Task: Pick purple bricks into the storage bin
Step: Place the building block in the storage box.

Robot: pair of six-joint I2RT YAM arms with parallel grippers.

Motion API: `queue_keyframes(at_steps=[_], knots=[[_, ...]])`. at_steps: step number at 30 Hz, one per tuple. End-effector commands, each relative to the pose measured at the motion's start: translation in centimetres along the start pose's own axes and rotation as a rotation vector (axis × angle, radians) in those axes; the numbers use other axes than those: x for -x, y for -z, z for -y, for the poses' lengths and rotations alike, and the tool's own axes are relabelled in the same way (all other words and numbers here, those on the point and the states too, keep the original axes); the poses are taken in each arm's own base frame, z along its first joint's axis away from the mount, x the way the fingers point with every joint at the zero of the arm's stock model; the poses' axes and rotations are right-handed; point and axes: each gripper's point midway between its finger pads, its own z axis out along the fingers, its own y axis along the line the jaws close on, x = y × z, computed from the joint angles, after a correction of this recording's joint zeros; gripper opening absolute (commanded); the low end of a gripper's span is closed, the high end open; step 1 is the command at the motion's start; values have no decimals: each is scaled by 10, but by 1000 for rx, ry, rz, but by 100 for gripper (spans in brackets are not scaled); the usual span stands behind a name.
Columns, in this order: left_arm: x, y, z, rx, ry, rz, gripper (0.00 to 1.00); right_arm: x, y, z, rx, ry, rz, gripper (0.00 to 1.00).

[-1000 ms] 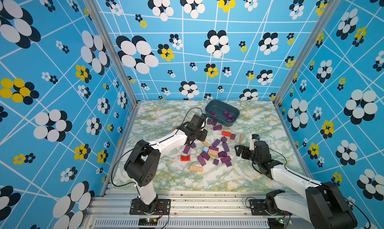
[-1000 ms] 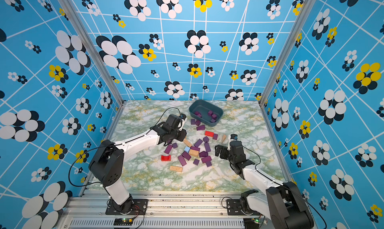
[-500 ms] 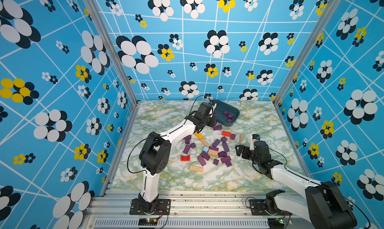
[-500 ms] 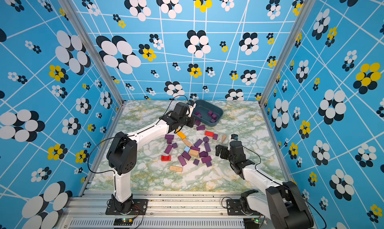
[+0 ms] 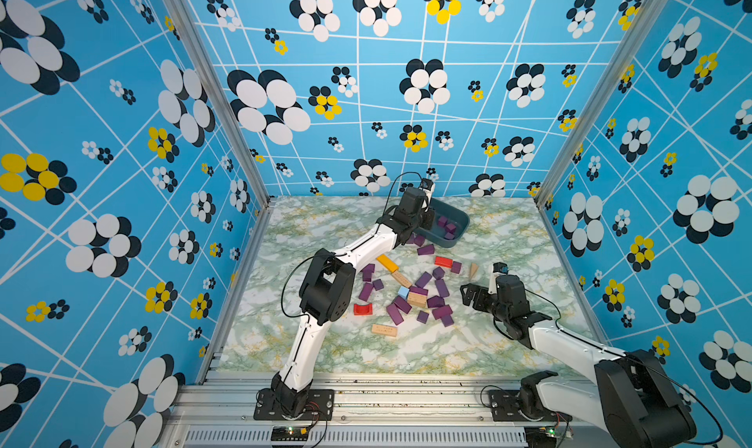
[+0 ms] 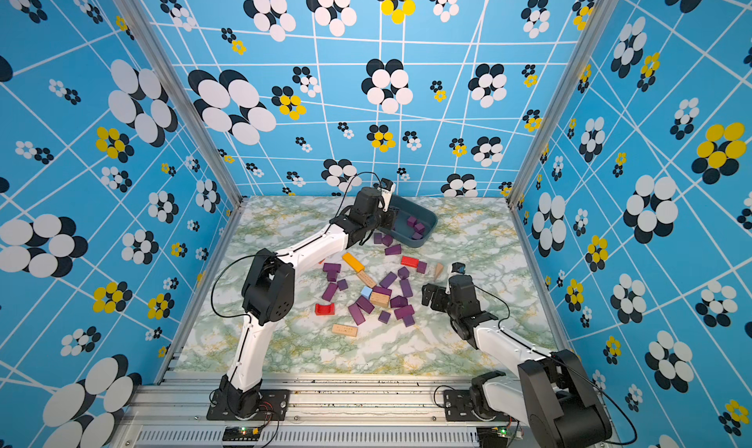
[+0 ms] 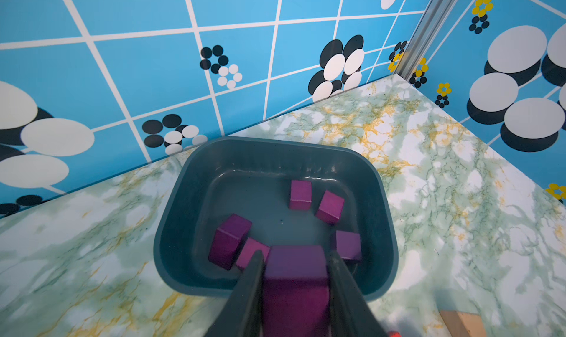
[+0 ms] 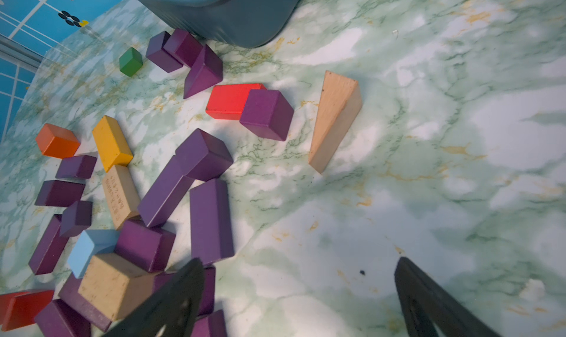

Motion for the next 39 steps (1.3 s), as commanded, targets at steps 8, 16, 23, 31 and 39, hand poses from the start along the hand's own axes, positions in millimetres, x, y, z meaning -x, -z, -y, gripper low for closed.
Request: queue_keyframes(at_steps=[8, 16, 23, 31, 39], knots=[[13, -40, -10, 1, -38, 118, 27, 9, -3, -3, 8, -15, 13, 99], [21, -49, -13, -4, -29, 144, 84, 9, -4, -5, 16, -14, 9, 99], [36, -21, -17, 43, -81, 170, 94, 9, -4, -6, 19, -11, 9, 99], [26, 70, -17, 89, -107, 233, 99, 11, -1, -7, 30, -2, 26, 99], [-39, 163, -31, 166, -126, 108, 100, 9, -4, -11, 50, 3, 9, 99]])
